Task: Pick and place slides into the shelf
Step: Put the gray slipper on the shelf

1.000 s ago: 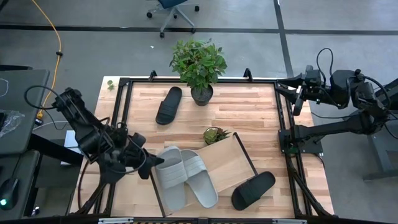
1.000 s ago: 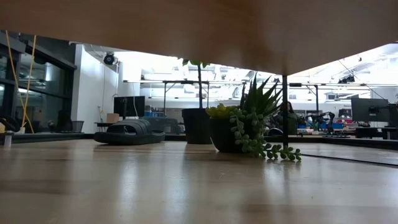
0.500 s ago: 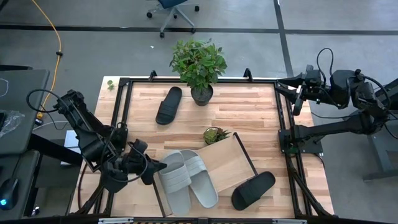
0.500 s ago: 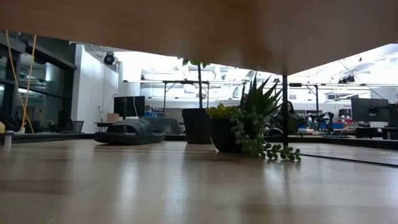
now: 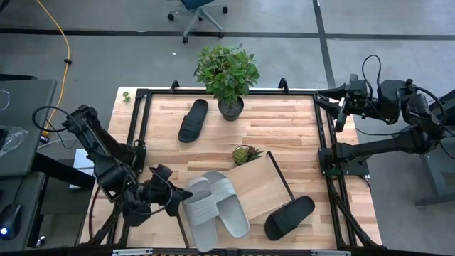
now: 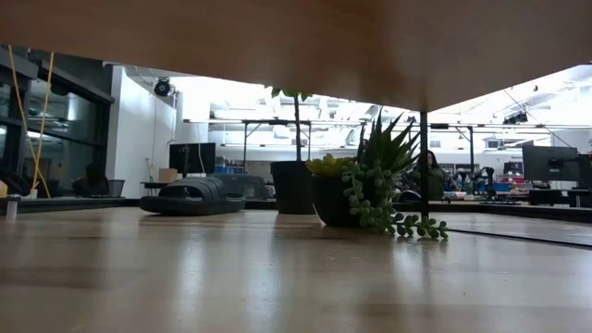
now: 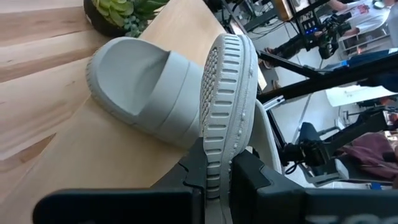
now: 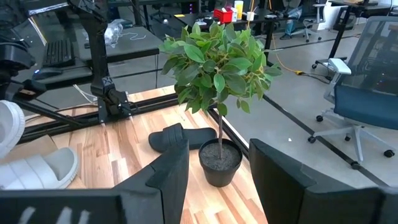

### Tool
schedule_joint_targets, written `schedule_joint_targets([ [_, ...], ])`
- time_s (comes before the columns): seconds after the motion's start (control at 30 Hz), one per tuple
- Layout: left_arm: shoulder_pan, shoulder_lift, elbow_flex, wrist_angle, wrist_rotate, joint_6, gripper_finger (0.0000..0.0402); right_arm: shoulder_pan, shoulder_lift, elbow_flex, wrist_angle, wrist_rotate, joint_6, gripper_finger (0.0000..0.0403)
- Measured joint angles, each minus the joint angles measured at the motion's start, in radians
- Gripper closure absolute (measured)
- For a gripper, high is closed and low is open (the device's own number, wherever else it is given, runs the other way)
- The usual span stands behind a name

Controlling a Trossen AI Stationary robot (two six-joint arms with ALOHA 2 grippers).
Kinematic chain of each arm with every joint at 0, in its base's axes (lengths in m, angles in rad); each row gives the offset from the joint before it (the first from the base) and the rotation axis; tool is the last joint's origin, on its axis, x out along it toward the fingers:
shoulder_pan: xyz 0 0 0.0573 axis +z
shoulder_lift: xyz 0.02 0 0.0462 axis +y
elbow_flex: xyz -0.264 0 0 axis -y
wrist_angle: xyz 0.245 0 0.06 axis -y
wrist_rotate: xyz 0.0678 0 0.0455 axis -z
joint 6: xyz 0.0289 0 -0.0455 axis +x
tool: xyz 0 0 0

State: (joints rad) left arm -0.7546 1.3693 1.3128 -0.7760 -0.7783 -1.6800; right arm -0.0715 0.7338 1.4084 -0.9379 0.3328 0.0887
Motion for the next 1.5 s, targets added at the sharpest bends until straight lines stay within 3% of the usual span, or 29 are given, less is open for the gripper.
schedule_joint_targets([
  [0.7, -0.001, 0.0, 0.0, -0.119, 0.096, -0.086, 0.0356, 0.0, 0.0, 0.0, 0.0, -0.011, 0.019, 0.0245],
  [1.23, 0.0, 0.0, 0.0, -0.198, 0.151, -0.109, 0.0249, 0.0, 0.0, 0.0, 0.0, -0.011, 0.019, 0.0245],
  [1.5, 0.001, 0.0, 0.0, -0.262, 0.207, -0.108, 0.0216, 0.0, 0.0, 0.0, 0.0, -0.011, 0.019, 0.0245],
])
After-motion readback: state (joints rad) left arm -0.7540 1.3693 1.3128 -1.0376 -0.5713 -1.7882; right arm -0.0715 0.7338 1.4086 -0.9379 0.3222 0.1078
